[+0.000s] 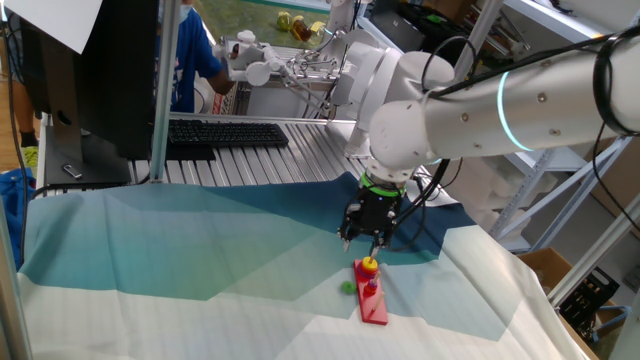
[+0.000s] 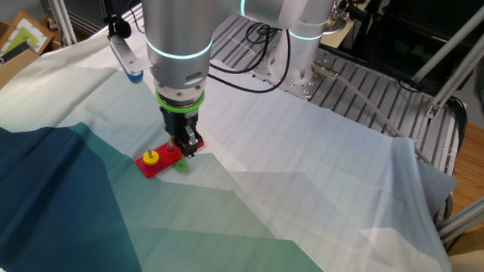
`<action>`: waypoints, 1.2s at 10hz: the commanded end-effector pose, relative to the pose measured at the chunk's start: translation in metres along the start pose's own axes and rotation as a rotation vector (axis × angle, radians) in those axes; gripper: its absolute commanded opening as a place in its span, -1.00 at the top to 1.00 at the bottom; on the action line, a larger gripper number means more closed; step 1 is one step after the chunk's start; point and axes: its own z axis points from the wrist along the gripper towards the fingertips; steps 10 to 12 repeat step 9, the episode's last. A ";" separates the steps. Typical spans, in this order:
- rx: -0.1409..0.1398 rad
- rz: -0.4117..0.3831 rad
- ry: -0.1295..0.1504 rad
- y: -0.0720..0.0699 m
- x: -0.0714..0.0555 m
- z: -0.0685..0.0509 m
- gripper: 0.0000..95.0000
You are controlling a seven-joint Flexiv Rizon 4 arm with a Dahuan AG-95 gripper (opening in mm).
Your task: Take out one Hanoi block and throw it aside
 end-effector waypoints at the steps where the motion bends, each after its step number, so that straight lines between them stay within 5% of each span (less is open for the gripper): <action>1: 0.018 -0.016 0.046 0.003 -0.004 -0.006 -1.00; 2: 0.027 -0.010 0.061 0.004 -0.006 -0.015 -1.00; 3: 0.031 -0.012 0.079 0.004 -0.009 -0.028 -0.60; 5: 0.024 0.001 0.081 0.000 -0.009 -0.042 -0.60; 12: 0.038 0.039 0.087 -0.003 -0.007 -0.049 -0.60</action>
